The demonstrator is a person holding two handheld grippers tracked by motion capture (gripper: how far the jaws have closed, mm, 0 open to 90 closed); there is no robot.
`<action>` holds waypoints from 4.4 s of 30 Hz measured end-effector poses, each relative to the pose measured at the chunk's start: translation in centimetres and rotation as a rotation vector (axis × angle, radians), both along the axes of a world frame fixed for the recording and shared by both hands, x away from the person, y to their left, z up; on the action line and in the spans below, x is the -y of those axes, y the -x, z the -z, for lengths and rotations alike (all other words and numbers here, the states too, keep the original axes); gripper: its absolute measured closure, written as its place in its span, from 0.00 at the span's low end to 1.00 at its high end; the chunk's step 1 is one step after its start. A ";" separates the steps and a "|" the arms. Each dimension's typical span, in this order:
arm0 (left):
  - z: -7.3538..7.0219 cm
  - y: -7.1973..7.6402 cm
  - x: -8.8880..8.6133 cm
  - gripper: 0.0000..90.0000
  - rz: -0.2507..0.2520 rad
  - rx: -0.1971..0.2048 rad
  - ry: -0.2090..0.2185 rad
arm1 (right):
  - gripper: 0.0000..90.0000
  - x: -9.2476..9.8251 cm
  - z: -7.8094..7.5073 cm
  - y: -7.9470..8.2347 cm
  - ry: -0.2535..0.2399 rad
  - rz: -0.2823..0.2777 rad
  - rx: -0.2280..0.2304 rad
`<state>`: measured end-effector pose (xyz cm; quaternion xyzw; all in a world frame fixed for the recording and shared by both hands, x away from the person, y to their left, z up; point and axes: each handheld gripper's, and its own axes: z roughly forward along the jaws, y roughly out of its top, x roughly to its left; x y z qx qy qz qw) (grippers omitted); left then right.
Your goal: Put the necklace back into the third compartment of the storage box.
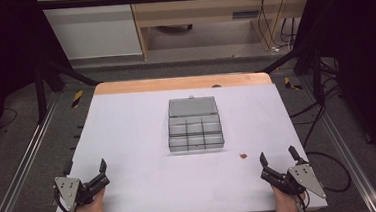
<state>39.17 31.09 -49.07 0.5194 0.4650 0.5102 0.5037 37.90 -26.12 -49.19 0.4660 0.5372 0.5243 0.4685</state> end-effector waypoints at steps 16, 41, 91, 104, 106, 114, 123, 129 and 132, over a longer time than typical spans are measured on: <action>0.0 0.0 0.0 0.00 0.000 0.000 0.001 | 0.04 0.0 -0.1 0.0 0.013 -0.025 -0.014; 0.0 0.0 0.0 0.00 0.000 0.000 0.000 | 0.05 -0.5 -4.2 0.3 0.110 -0.166 -0.156; 0.0 0.0 0.0 0.01 0.000 -0.001 0.000 | 0.45 -2.9 -8.8 -8.6 0.466 -0.486 -0.786; 0.0 0.0 0.0 0.01 0.000 -0.001 -0.001 | 0.59 -4.1 -7.0 -11.7 0.521 -0.520 -1.002; 0.0 0.0 0.0 0.01 0.000 -0.001 0.000 | 0.60 -4.5 -6.8 -12.2 0.520 -0.535 -1.035; 0.0 0.0 0.0 0.02 0.000 -0.002 -0.001 | 0.66 -5.6 -6.1 -13.6 0.546 -0.552 -1.103; 0.0 0.0 0.0 0.02 0.000 -0.002 -0.002 | 0.71 -6.2 -5.0 -14.0 0.571 -0.562 -1.162; 0.0 0.0 0.0 0.02 0.000 -0.002 -0.003 | 0.71 -6.3 -4.5 -14.2 0.569 -0.552 -1.198; 0.0 0.0 0.0 0.02 0.000 -0.002 -0.003 | 0.72 -6.3 -4.5 -14.3 0.574 -0.555 -1.198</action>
